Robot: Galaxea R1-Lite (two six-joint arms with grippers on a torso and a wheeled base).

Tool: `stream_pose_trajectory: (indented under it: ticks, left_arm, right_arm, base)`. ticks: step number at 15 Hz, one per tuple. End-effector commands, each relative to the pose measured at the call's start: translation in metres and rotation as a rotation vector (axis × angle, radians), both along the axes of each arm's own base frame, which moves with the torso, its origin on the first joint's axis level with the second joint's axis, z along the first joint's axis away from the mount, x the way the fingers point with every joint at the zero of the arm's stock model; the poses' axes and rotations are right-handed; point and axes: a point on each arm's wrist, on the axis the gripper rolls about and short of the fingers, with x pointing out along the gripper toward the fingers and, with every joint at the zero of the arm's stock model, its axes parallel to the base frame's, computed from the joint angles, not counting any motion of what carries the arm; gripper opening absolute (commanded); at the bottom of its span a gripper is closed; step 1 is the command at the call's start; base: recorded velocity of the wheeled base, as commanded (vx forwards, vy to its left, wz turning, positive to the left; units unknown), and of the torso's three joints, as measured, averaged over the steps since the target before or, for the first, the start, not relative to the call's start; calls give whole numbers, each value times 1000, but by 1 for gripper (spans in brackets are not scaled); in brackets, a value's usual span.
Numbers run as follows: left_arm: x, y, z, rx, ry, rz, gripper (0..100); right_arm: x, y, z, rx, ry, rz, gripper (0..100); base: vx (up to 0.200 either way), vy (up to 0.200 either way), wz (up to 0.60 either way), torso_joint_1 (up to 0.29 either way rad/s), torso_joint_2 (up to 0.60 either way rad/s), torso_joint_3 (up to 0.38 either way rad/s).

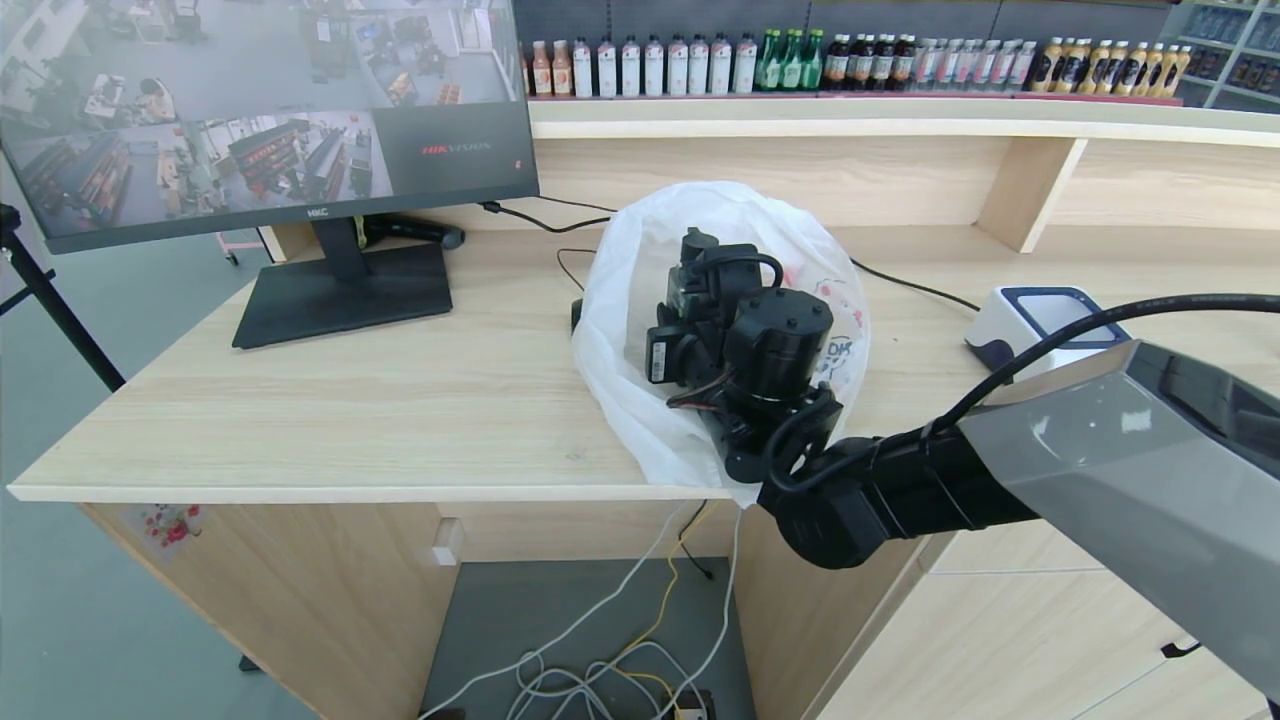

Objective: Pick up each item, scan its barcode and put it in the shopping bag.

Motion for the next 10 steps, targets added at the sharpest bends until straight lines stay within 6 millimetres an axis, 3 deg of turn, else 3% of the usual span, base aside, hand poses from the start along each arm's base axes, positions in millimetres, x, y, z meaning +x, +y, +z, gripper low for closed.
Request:
stream_pose_trajectory:
  ticks: [1, 10]
  left_arm:
    - [0, 0, 0, 0, 0, -1, 100]
    - [0, 0, 0, 0, 0, -1, 100]
  right_arm:
    - [0, 1, -2, -4, 5, -1, 0]
    - [1, 1, -4, -9, 8, -1, 0]
  base:
    - [0, 0, 0, 0, 0, 0]
    - [0, 0, 0, 0, 0, 0]
